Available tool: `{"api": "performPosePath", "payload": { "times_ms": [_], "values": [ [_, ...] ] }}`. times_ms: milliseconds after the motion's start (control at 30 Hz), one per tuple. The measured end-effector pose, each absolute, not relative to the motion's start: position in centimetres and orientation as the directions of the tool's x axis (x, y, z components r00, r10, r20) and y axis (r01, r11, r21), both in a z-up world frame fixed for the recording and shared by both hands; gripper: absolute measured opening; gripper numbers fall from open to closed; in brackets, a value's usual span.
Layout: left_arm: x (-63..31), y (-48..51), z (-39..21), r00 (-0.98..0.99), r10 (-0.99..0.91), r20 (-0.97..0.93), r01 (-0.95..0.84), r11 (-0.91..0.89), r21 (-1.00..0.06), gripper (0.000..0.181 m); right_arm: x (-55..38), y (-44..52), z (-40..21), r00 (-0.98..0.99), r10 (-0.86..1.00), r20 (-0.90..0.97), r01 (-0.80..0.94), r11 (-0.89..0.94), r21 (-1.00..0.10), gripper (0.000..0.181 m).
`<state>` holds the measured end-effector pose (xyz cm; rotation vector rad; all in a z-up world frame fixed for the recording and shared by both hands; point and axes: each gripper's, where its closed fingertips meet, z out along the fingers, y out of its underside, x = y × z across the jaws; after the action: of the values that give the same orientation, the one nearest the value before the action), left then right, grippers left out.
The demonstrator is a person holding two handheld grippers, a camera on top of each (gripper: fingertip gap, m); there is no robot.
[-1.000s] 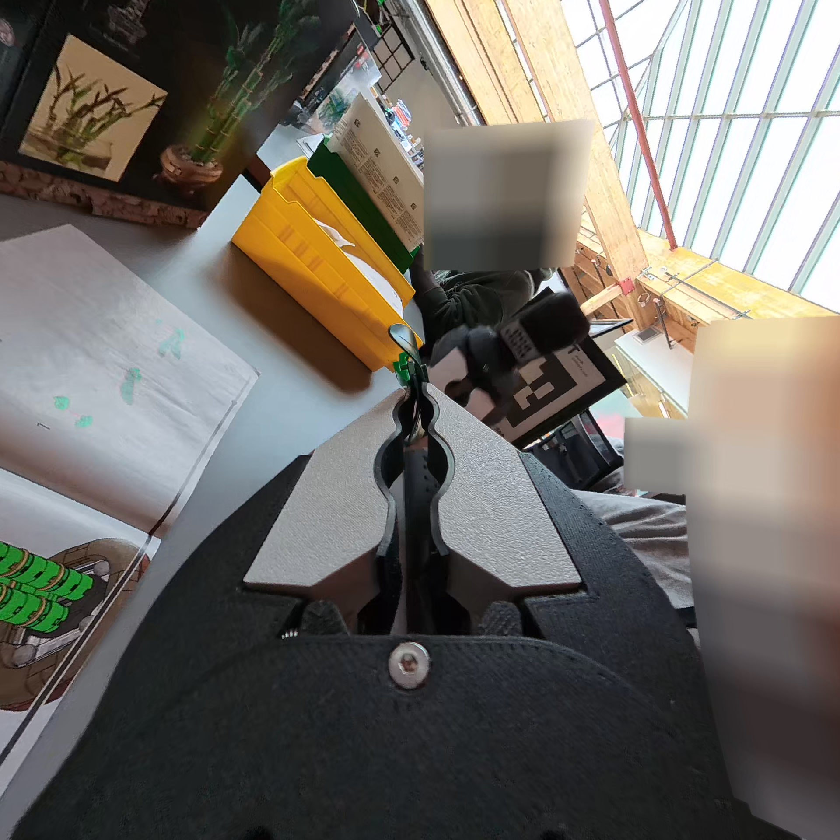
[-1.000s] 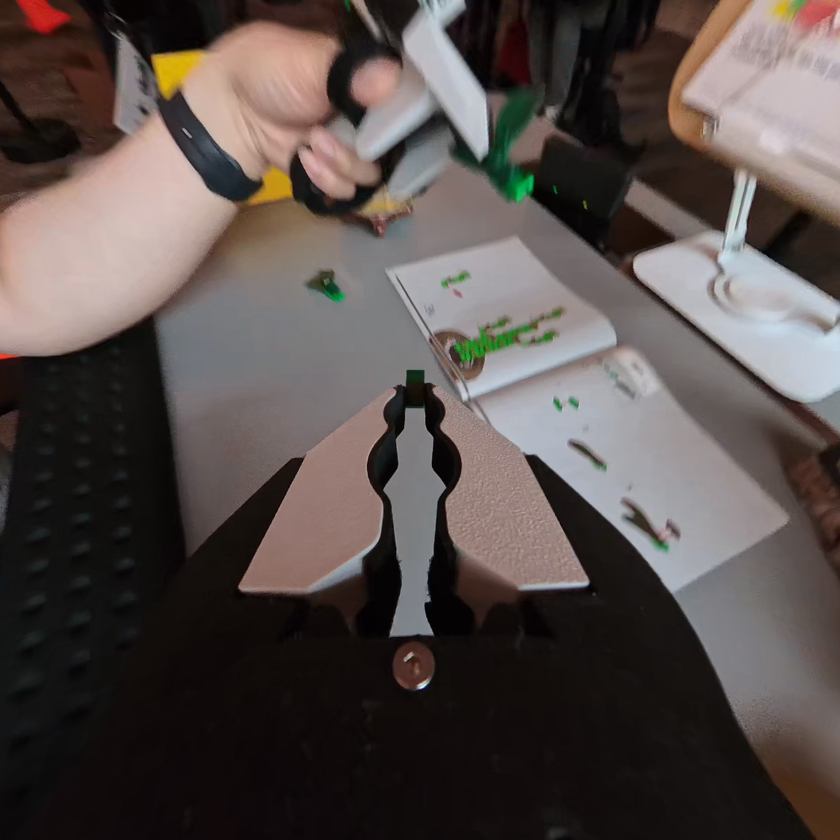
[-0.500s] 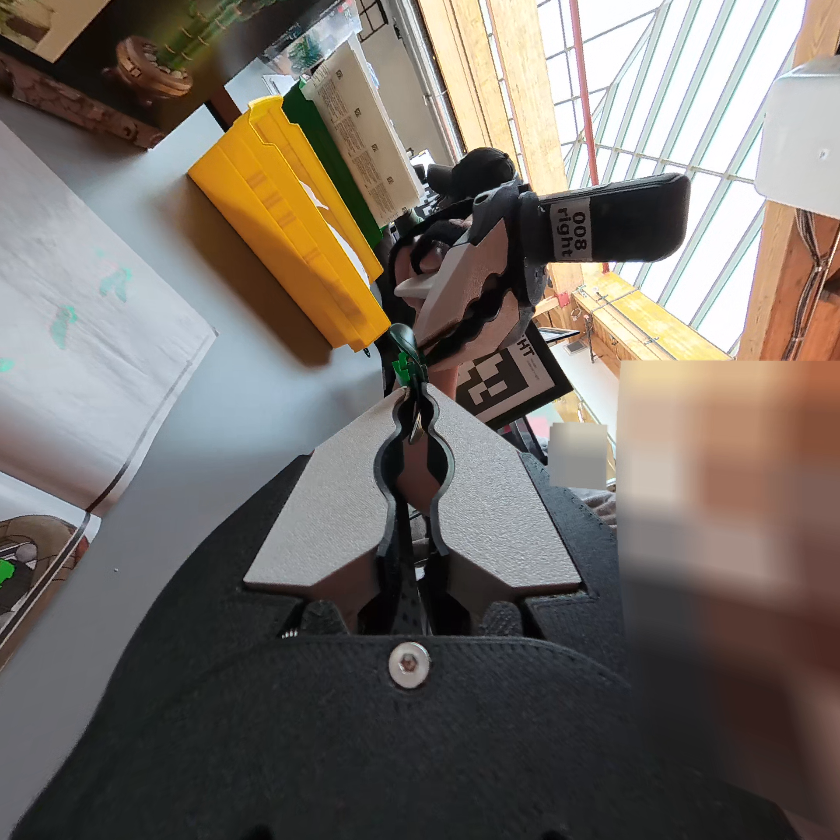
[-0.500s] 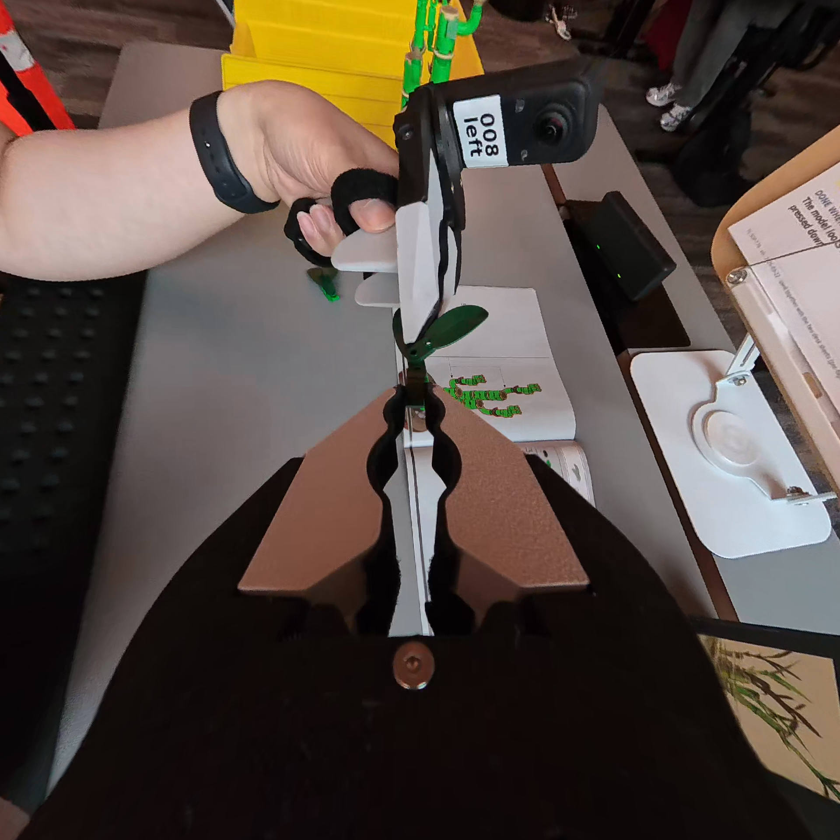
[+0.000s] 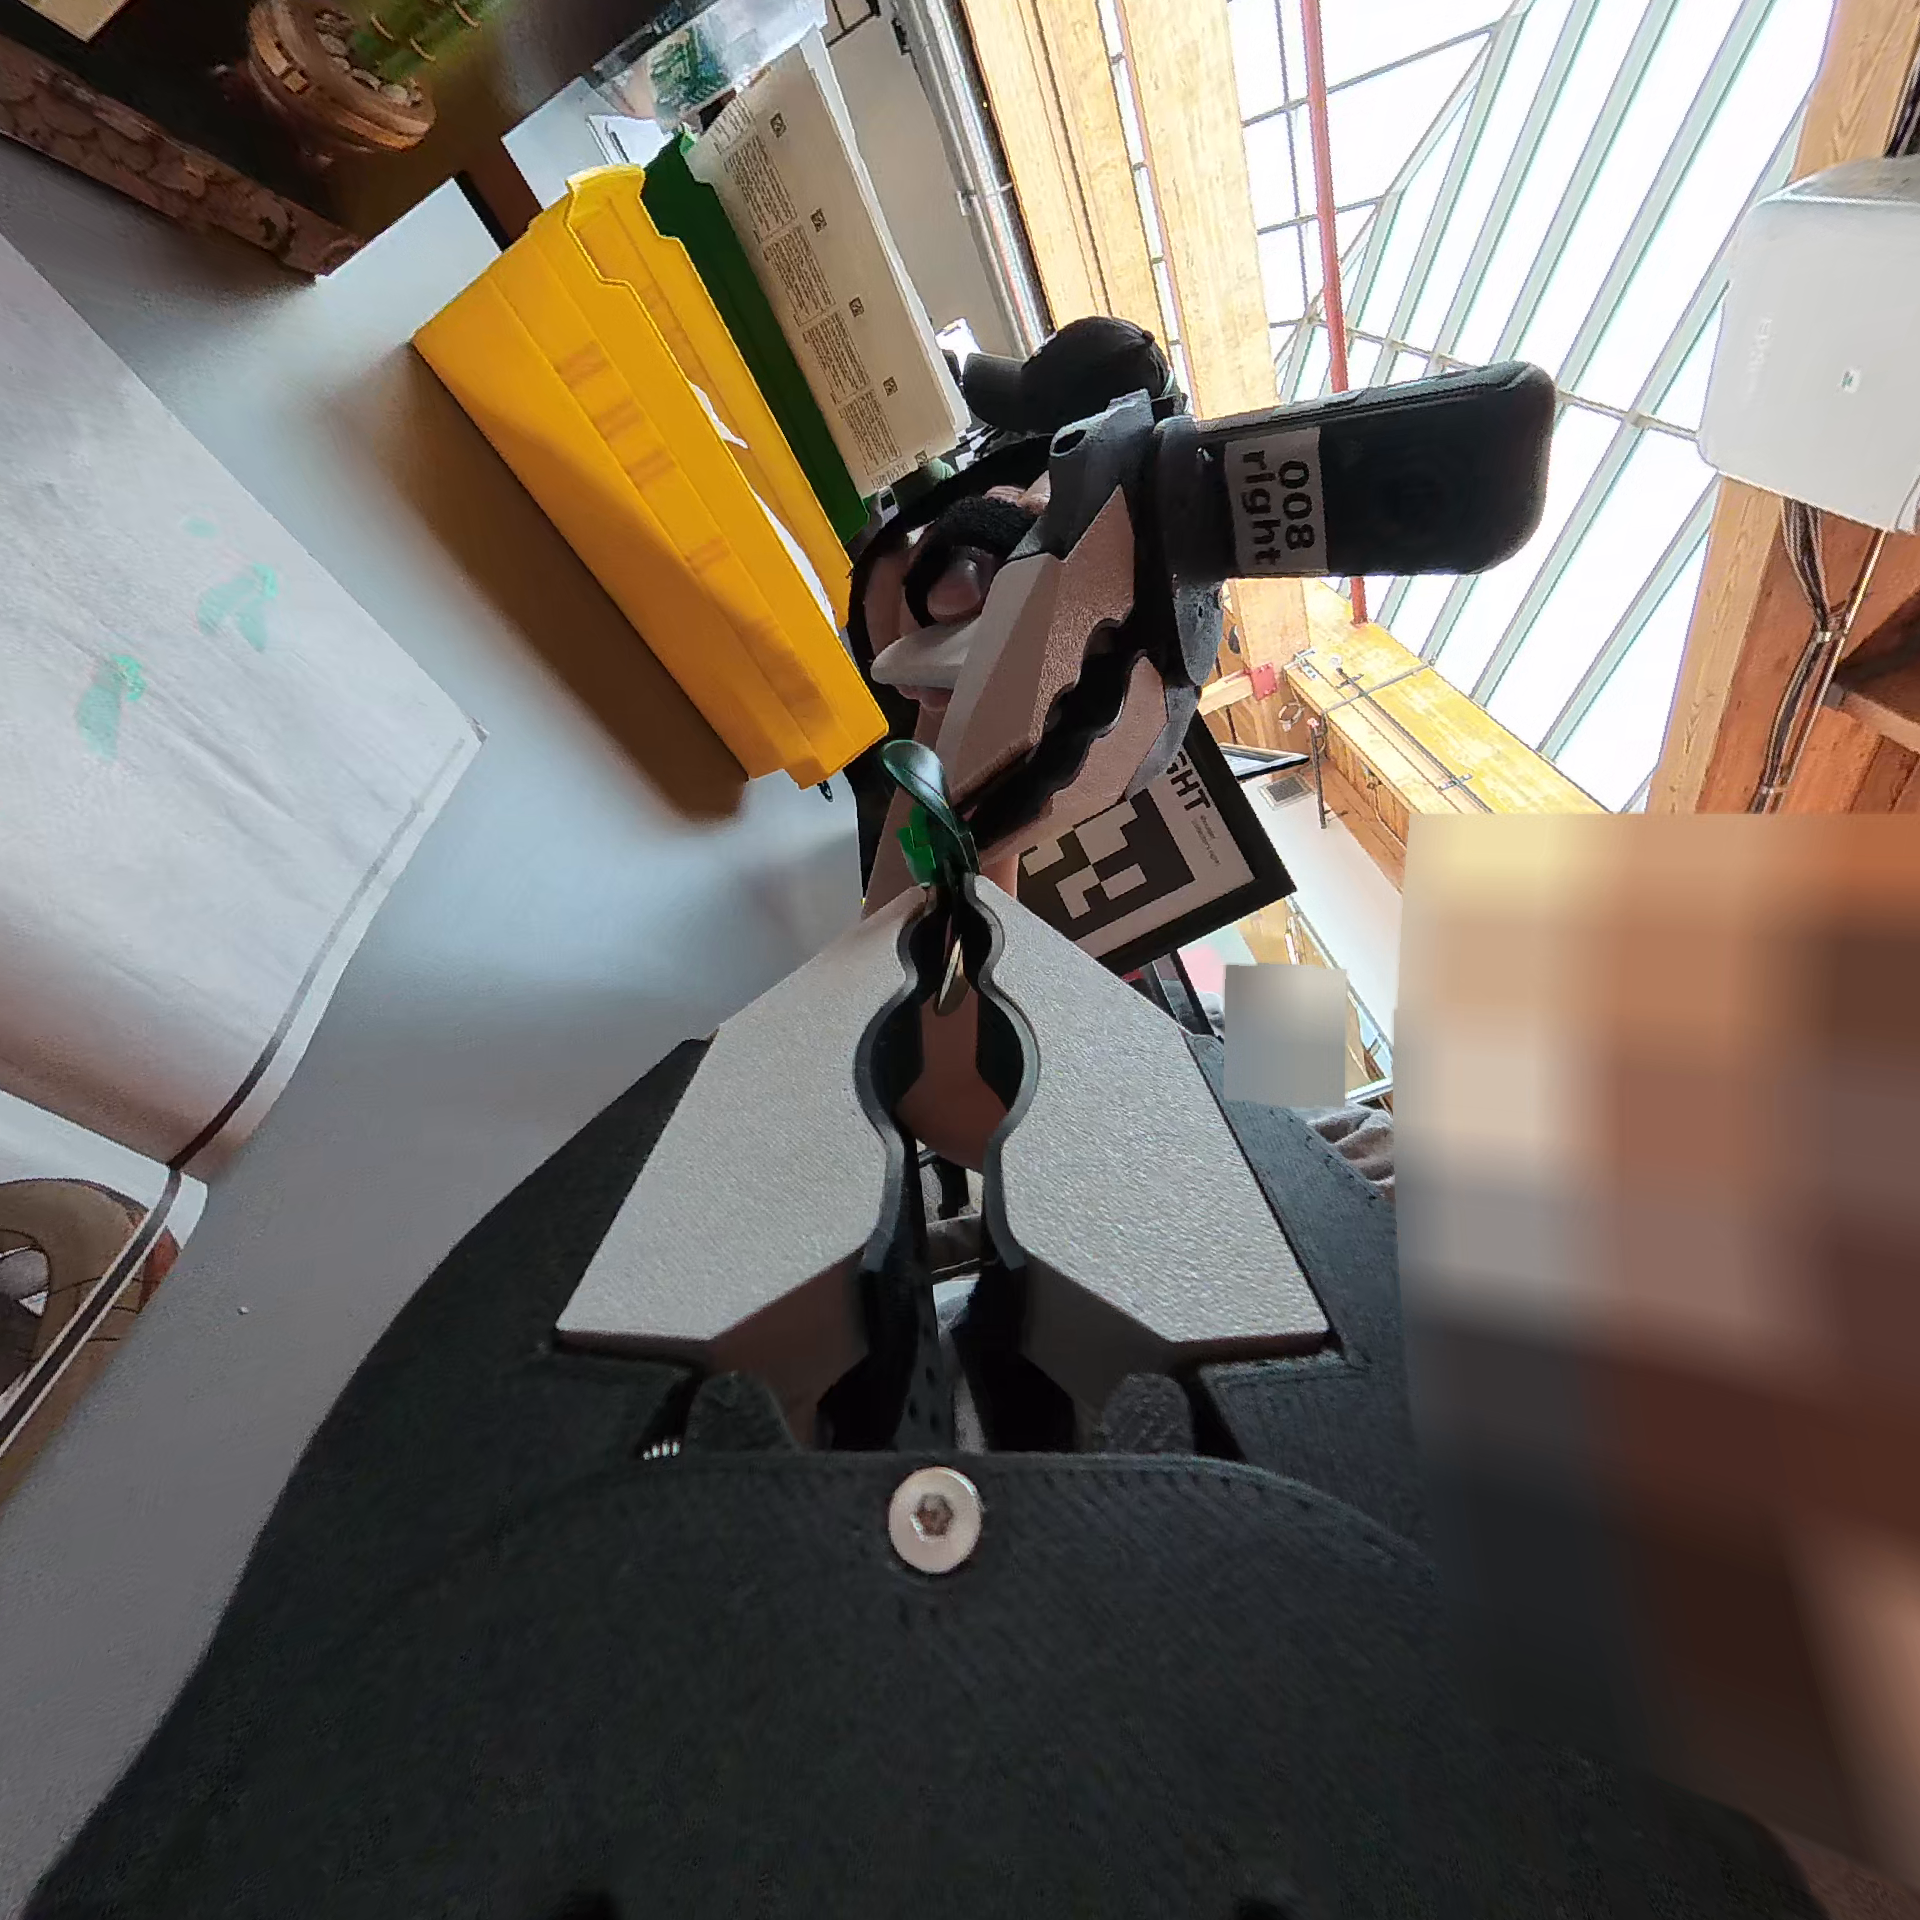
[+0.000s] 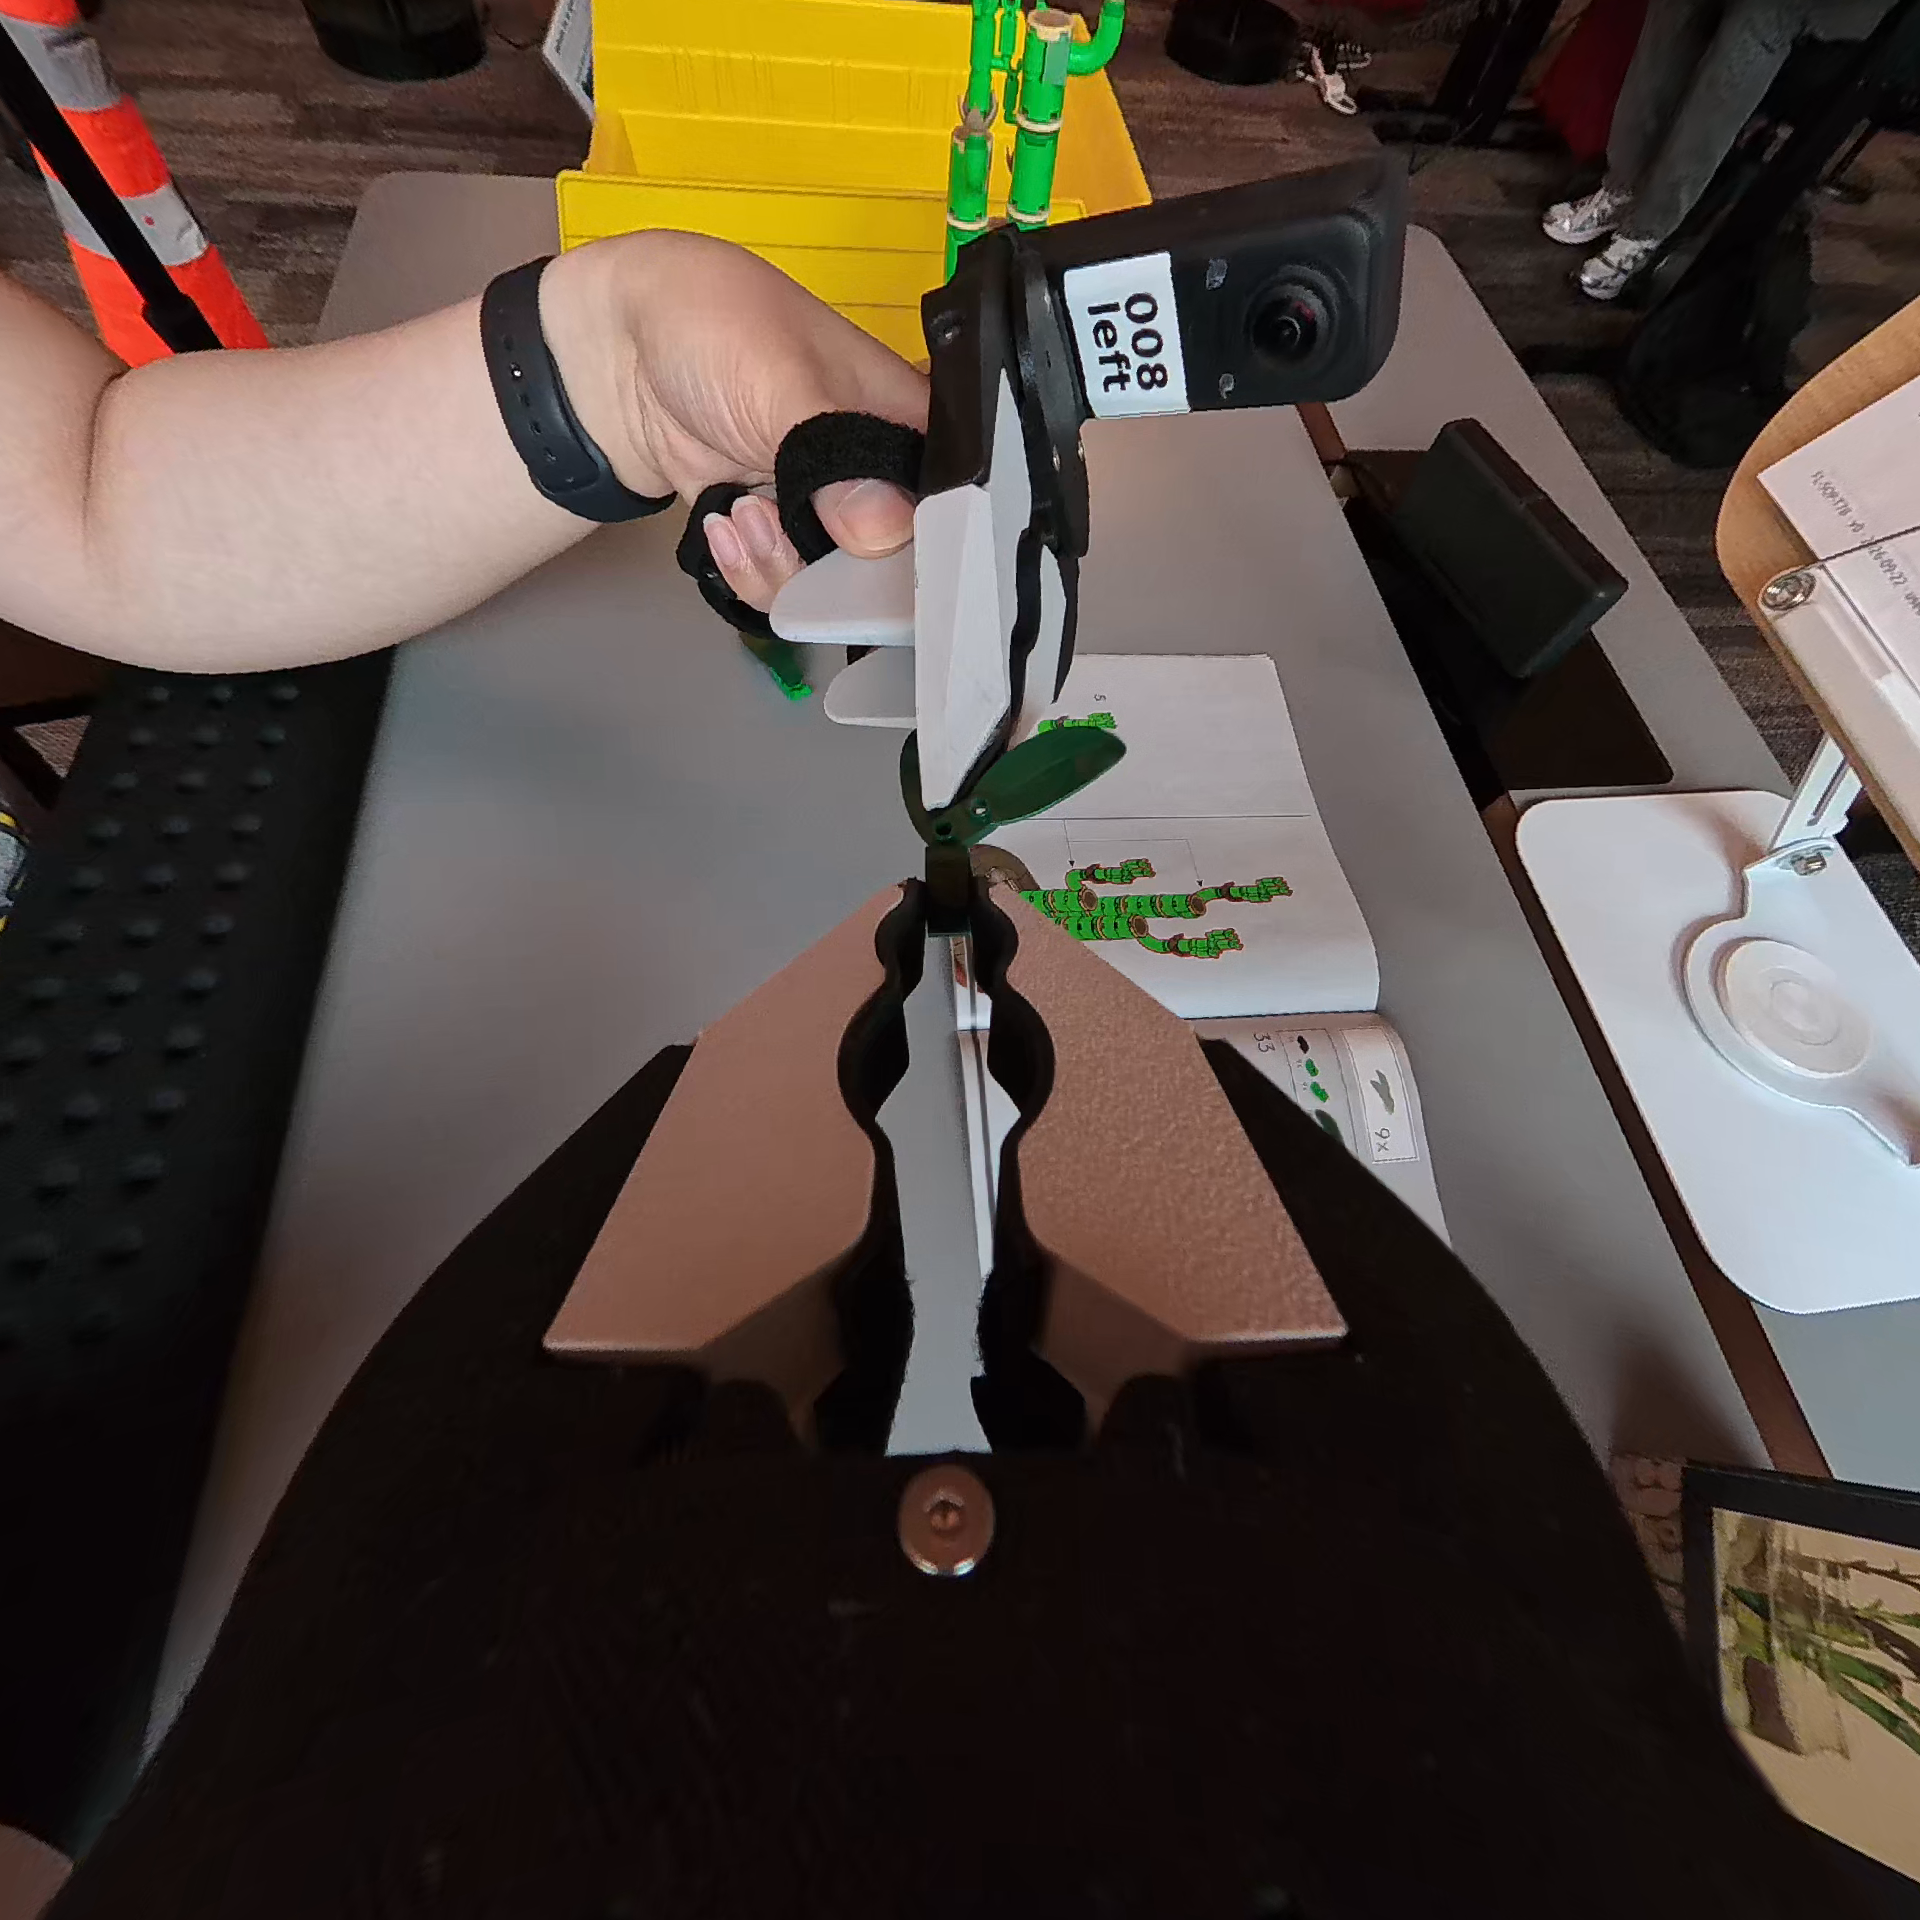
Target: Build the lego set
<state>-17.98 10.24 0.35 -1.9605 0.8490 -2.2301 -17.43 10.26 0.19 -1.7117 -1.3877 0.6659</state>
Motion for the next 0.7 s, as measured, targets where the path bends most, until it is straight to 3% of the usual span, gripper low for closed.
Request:
{"api": "performPosePath", "payload": {
  "times_ms": [233, 700],
  "values": [
    [-17.8, 9.9, 0.2, -0.191, -0.387, 0.902, -0.327, -0.842, -0.430, 0.000, -17.6, 10.1, 1.5, 0.257, 0.964, 0.065, 0.466, -0.065, -0.882, 0.006],
    [-17.7, 9.7, -0.2, -0.179, -0.385, 0.905, -0.350, -0.835, -0.424, 0.000, -17.8, 9.9, -0.3, 0.248, 0.965, 0.079, 0.559, -0.076, -0.826, 0.007]
  ]
}}
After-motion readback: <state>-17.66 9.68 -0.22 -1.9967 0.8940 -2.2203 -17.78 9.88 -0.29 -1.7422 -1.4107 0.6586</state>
